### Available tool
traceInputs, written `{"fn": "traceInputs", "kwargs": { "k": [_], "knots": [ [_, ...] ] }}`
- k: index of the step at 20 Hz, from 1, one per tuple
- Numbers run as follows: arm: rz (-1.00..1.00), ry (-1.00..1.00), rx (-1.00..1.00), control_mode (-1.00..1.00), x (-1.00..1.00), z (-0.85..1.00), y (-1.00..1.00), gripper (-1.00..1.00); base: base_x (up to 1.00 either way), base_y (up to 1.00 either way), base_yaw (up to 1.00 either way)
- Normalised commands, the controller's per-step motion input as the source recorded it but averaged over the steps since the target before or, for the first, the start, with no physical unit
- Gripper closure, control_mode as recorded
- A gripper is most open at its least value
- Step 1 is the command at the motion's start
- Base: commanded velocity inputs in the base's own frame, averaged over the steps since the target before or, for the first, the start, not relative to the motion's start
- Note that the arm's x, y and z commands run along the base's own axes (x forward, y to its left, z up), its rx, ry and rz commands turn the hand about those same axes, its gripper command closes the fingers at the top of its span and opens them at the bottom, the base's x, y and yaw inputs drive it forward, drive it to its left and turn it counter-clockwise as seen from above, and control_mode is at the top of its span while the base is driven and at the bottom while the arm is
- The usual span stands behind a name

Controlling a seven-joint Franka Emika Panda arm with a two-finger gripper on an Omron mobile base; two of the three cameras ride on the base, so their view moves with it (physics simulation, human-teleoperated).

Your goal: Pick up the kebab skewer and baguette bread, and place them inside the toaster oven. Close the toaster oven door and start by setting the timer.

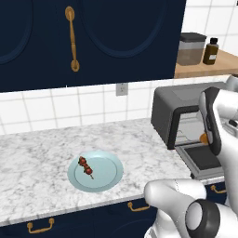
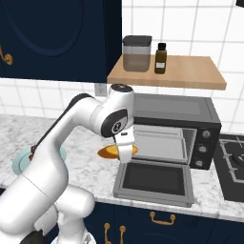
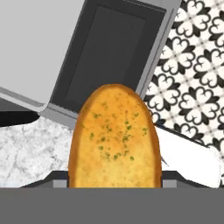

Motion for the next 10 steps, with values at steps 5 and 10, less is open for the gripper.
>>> {"fn": "traceInputs", "kwargs": {
  "k": [5, 10],
  "knots": [
    [-0.18, -0.11, -0.05, -1.0, 0.0, -0.02, -0.66, 1.0, 0.0, 0.0, 0.0],
    [-0.13, -0.16, 0.0, -1.0, 0.29, 0.01, -0.41, 1.0, 0.0, 0.0, 0.0]
  ]
}}
